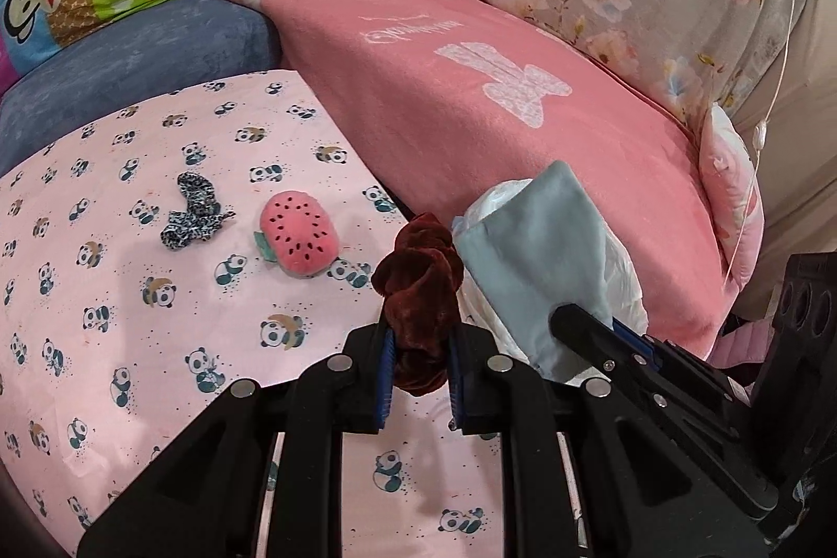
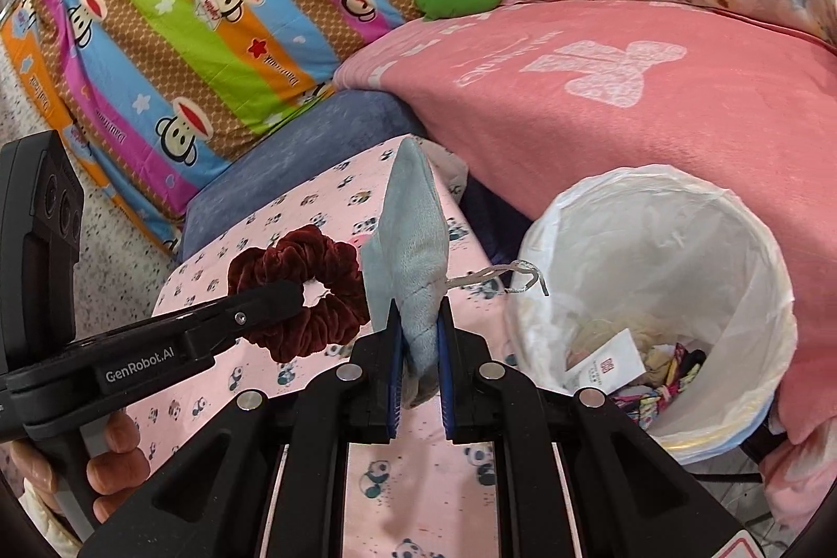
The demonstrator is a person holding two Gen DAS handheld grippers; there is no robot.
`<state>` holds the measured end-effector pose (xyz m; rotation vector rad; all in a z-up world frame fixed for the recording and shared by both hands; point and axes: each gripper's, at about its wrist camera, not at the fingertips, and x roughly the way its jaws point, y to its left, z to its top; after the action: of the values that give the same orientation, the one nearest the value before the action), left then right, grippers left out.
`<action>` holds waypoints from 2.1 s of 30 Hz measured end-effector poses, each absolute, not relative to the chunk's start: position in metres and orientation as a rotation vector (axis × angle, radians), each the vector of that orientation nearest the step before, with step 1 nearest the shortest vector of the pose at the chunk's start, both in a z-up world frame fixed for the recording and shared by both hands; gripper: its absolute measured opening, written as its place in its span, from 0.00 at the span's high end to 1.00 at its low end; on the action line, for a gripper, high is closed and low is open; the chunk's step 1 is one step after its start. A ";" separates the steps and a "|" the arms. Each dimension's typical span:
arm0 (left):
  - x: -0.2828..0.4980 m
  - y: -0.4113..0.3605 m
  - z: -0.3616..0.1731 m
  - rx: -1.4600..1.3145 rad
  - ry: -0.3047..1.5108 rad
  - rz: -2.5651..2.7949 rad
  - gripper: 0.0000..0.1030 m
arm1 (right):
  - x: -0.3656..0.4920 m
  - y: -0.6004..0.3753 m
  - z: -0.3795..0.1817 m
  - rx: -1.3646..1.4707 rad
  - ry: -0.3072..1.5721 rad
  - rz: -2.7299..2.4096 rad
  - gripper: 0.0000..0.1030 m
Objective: Organize soft objects
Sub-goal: 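Carry the red scrunchie and grey pouch over the white bin and open both tools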
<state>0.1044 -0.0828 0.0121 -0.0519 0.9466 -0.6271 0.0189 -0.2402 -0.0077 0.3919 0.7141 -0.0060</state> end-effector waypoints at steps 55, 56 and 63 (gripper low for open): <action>0.086 -0.193 0.020 0.013 0.921 -0.774 0.43 | -0.022 -0.329 -0.011 0.461 0.659 -0.218 0.84; 0.088 -0.191 0.019 0.012 0.925 -0.764 0.43 | -0.021 -0.329 -0.012 0.461 0.660 -0.223 0.83; 0.088 -0.180 0.015 0.017 0.924 -0.728 0.42 | -0.017 -0.326 -0.014 0.460 0.664 -0.232 0.72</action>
<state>0.0884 -0.1795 0.0148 0.0166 0.9236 -0.7279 -0.0167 -0.3264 -0.0137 0.4604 0.6641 -0.2321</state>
